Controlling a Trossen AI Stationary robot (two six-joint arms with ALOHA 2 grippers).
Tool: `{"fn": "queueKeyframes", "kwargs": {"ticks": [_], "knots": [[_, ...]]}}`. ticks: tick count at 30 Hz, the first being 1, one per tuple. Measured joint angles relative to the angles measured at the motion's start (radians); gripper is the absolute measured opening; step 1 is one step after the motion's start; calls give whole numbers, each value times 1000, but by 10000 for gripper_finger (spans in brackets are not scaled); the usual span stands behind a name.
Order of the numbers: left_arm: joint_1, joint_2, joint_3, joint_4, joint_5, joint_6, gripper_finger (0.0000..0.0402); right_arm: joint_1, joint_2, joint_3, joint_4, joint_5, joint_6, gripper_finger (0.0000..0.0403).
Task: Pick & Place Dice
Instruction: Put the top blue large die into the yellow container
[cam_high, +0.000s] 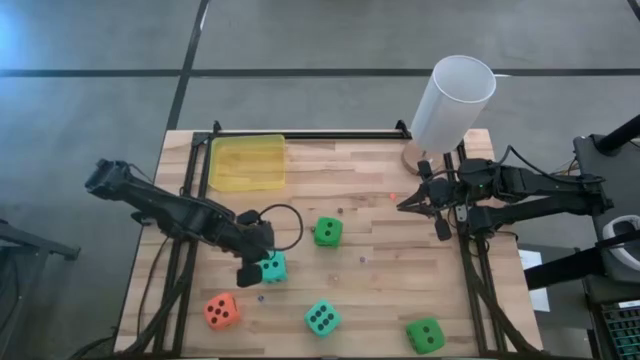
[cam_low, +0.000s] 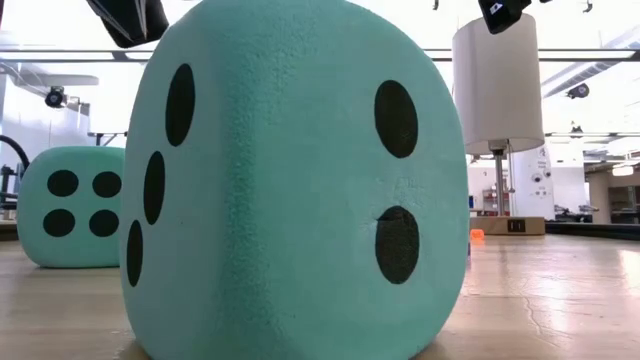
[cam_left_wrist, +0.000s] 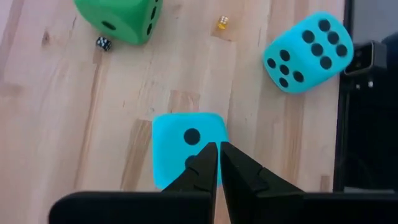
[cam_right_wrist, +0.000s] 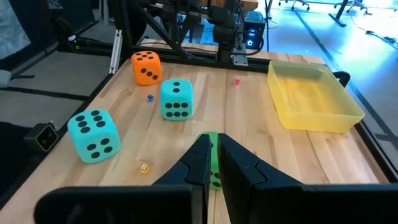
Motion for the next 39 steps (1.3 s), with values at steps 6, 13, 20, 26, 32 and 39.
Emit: {"fn": "queueKeyframes", "kwargs": {"ticks": [6, 13, 20, 26, 32, 39], "knots": [[-2, 4, 0, -5, -6, -63, 26, 0, 0, 0, 0, 0, 0, 28], [-2, 28, -2, -16, -6, -63, 26, 0, 0, 0, 0, 1, -2, 28], [-2, 63, -2, -51, -6, -64, 26, 0, 0, 0, 0, 1, -1, 28], [-2, 84, -2, -49, -4, -64, 26, 0, 0, 0, 0, 1, 0, 28], [-2, 90, -2, -47, 16, -64, 26, 0, 0, 0, 0, 1, 0, 28], [1, 89, -7, -38, 17, -64, 26, 0, 0, 0, 0, 1, -2, 28]]}}
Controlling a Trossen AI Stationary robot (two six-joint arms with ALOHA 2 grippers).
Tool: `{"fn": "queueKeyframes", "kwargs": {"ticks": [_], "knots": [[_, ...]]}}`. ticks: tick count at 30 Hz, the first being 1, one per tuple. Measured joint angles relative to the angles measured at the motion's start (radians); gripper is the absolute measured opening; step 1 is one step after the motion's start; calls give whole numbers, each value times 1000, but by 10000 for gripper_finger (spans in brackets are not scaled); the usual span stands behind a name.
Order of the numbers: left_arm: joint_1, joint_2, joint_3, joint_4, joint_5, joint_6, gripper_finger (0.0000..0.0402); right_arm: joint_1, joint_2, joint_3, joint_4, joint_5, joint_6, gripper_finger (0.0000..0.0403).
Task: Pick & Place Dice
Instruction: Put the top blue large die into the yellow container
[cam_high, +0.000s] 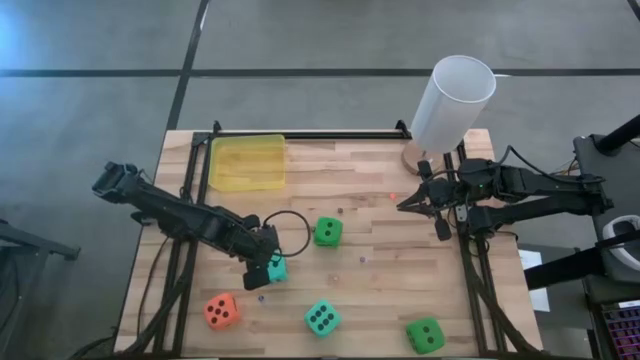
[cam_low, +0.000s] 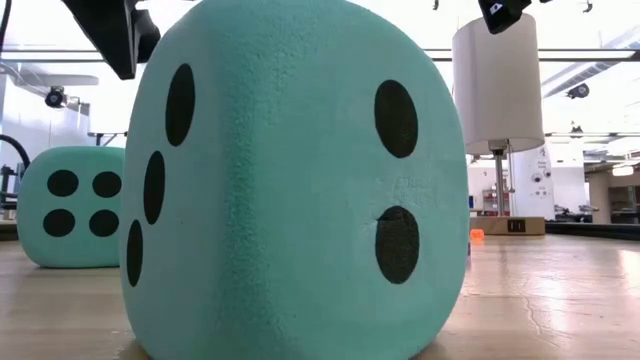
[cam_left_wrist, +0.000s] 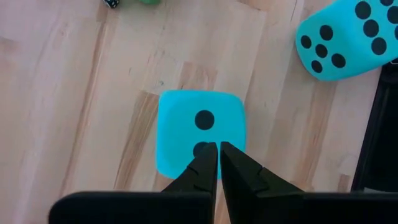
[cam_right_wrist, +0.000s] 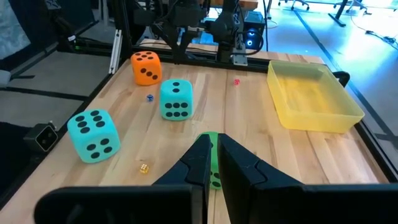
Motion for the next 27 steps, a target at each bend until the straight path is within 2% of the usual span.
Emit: {"fn": "queueKeyframes", "kwargs": {"ticks": [19, 23, 27], "knots": [[2, 0, 0, -39, -4, -24, 28, 0, 0, 0, 0, 0, 2, 28], [2, 0, 0, -38, -4, -24, 51, 0, 0, 0, 0, 0, 2, 28], [2, 4, 0, -34, -4, -23, 100, 0, 0, 0, 0, 0, 2, 28]]}}
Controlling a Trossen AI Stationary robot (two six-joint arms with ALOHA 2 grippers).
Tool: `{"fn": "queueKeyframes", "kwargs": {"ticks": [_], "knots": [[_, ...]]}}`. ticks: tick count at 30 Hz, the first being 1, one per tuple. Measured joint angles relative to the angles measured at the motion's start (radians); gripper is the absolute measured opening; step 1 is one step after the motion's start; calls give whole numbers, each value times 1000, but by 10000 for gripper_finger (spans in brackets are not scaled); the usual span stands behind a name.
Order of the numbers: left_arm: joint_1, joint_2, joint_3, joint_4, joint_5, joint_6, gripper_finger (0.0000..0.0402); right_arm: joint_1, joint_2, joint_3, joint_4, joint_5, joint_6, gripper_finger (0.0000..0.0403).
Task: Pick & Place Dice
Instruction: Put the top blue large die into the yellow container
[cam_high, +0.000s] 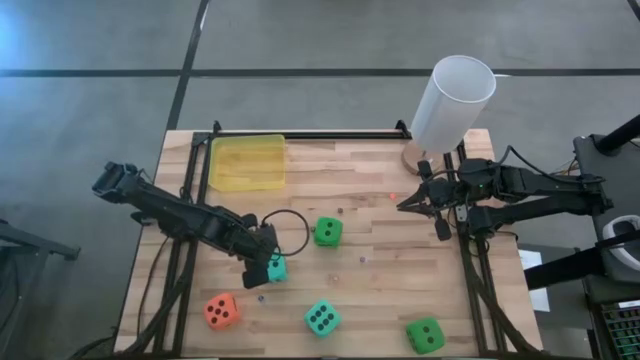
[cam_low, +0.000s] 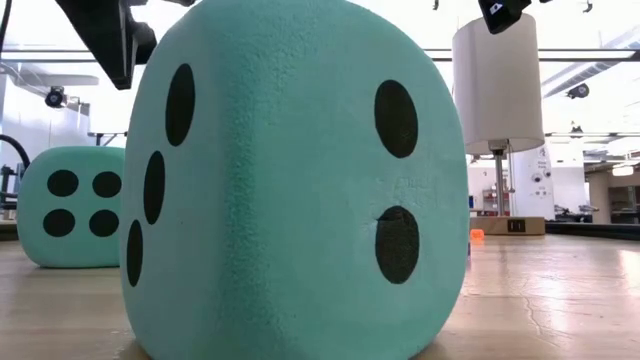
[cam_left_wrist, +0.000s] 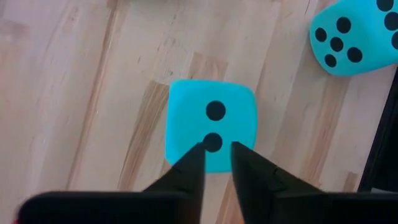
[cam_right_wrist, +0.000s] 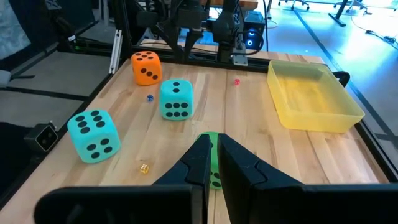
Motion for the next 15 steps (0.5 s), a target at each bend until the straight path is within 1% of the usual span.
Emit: {"fn": "queueKeyframes", "kwargs": {"ticks": [8, 15], "knots": [[-27, 81, 0, 21, -2, 55, 229, 0, 0, 0, 0, 0, 0, 28], [-40, 114, 1, 48, 8, 26, 332, 0, 0, 0, 0, 0, 0, 28]]}}
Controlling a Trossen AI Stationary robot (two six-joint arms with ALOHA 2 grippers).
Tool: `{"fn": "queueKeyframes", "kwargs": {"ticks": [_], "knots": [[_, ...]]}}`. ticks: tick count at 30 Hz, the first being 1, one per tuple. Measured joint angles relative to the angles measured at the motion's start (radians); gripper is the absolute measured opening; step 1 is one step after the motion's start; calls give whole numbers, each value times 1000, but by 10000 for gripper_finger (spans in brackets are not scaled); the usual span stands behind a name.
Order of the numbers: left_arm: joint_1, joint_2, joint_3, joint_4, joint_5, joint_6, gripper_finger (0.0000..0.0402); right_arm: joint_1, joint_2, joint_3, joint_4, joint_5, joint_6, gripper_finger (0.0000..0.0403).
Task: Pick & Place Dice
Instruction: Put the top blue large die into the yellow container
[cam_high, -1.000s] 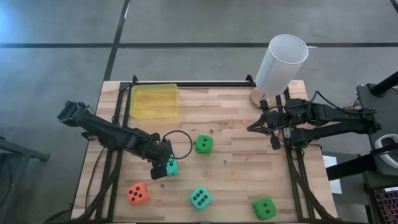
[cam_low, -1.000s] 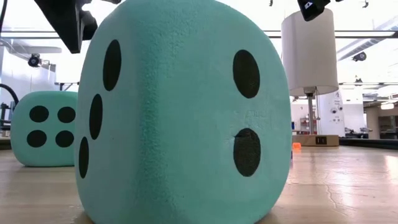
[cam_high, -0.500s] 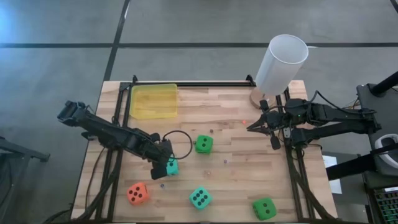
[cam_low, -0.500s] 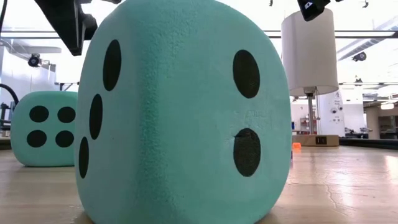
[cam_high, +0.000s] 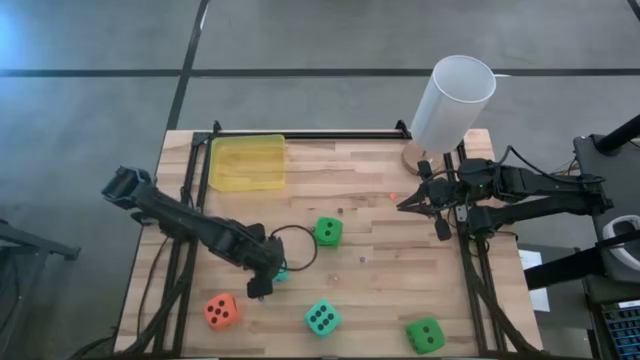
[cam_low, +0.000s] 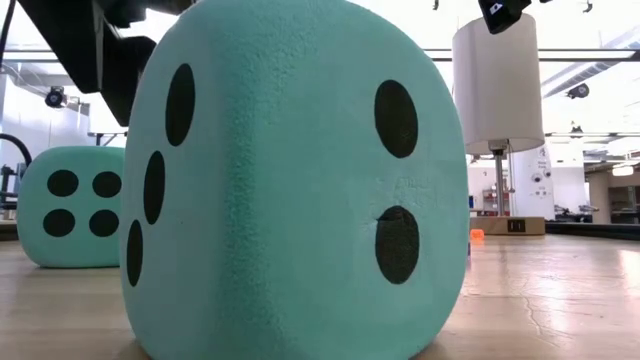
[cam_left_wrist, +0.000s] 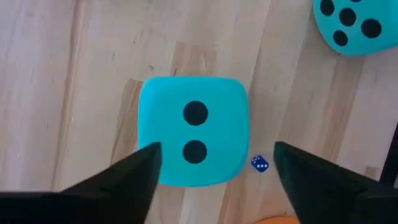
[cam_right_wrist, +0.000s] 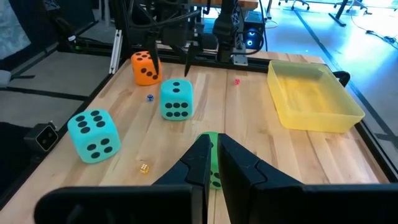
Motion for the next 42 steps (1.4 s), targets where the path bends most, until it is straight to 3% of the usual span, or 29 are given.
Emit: {"fn": "queueKeyframes", "kwargs": {"ticks": [7, 42], "knots": [[0, 32, 0, 1, 0, 2, 396, 0, 0, 0, 0, 0, 0, 28], [37, 84, -1, 5, -8, -22, 399, 0, 0, -1, 0, 0, 0, 28]]}}
